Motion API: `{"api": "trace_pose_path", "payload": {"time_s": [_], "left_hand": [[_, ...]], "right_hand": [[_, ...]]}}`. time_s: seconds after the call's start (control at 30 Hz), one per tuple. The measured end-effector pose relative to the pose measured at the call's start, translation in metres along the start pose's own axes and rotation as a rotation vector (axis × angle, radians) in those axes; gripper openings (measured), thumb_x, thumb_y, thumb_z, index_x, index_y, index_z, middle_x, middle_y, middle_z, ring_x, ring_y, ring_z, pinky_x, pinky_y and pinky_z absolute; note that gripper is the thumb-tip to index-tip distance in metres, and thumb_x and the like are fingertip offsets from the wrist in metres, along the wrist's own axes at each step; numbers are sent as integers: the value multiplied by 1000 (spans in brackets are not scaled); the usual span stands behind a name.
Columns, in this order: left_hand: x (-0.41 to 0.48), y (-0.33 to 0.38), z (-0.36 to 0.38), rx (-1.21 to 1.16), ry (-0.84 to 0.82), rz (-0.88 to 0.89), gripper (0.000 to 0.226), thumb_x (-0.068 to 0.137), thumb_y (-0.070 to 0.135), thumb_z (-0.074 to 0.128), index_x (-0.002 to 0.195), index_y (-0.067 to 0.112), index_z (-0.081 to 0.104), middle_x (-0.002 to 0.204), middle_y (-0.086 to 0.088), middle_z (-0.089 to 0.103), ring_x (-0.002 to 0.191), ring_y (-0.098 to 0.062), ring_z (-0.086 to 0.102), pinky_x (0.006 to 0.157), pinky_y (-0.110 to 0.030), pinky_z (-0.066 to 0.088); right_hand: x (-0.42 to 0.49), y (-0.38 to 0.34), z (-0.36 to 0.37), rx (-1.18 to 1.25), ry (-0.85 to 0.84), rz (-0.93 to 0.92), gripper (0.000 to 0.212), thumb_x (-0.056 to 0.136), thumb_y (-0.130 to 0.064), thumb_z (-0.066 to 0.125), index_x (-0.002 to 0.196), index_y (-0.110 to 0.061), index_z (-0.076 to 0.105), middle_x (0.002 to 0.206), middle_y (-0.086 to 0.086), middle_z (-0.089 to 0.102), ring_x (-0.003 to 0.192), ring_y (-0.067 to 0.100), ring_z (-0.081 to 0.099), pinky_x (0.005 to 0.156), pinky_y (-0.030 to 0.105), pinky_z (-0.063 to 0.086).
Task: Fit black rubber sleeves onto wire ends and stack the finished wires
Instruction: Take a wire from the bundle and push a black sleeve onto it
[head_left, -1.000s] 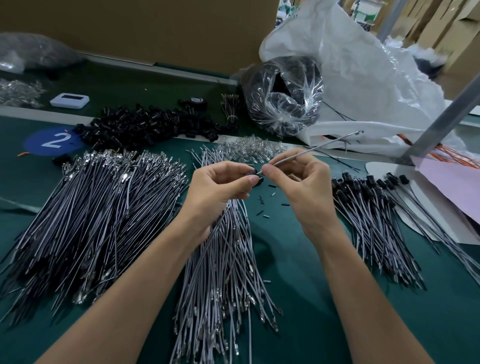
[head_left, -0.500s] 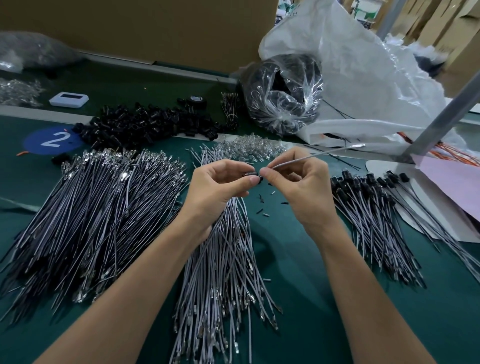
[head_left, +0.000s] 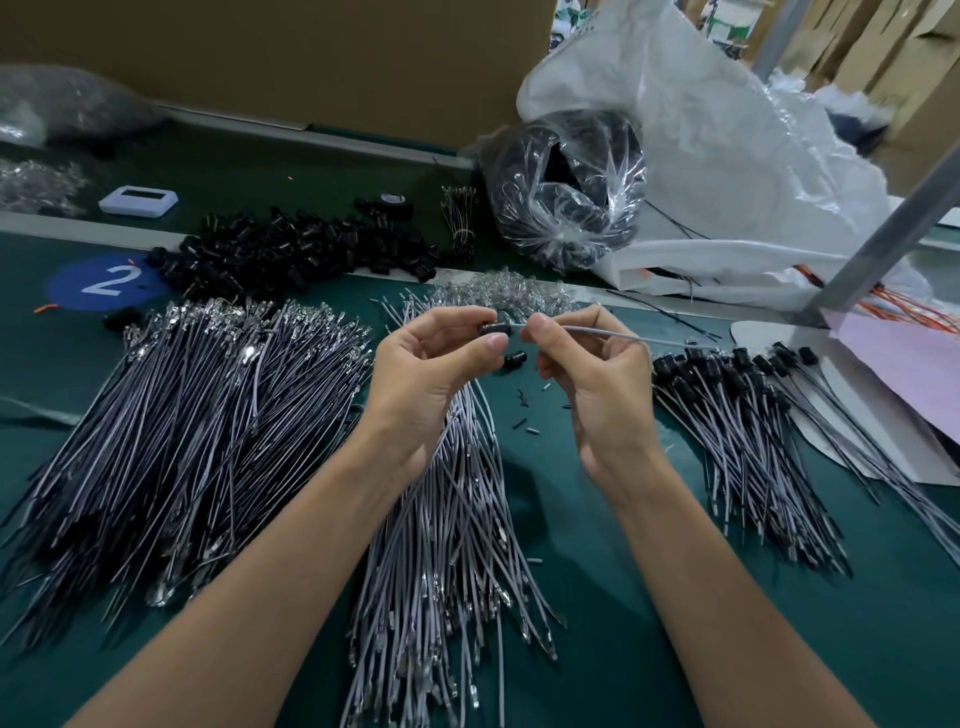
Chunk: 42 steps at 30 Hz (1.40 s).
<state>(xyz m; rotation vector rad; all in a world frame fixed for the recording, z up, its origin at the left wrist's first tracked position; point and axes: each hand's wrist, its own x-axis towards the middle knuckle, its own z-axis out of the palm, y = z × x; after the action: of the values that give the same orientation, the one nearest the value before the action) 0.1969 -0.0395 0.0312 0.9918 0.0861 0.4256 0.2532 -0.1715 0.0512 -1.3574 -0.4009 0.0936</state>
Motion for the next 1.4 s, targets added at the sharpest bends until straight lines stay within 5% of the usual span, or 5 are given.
{"api": "trace_pose_path", "payload": {"time_s": [0.23,0.53,0.73,0.97,1.4], "left_hand": [[-1,0,1,46,-11,32,27,54,13,83,79,19,79,78,2,74,76,-7,69,73,-17,54],[-1,0,2,46,9,49,29,48,15,85,76,19,80,76,2,74,74,-7,69,72,-16,54],[-1,0,3,77,17,49,33,47,22,86,78,18,78,77,2,73,75,-8,68,74,-17,54],[-3,0,4,112,-3,29,27,50,17,84,77,18,79,77,2,74,74,-7,70,72,-16,54],[-4,-4,3,107,9,-5,22,55,11,82,76,16,79,78,0,75,74,-9,71,71,-17,55]], "right_hand": [[0,1,3,213,-18,158,11,70,-16,76,68,-15,66,73,8,68,57,9,54,58,19,46],[-4,3,5,54,-18,79,28,81,-4,75,61,-21,65,60,-2,62,58,9,54,63,22,46],[-3,0,2,-55,-15,-79,12,80,-1,76,80,-12,69,68,-3,69,61,5,61,60,15,47],[-1,5,1,-134,13,-117,9,81,-6,76,76,-13,72,61,-5,67,56,6,58,57,16,46],[-5,11,7,-37,51,48,9,84,-9,73,76,-7,69,56,-3,63,52,8,52,52,18,43]]}}
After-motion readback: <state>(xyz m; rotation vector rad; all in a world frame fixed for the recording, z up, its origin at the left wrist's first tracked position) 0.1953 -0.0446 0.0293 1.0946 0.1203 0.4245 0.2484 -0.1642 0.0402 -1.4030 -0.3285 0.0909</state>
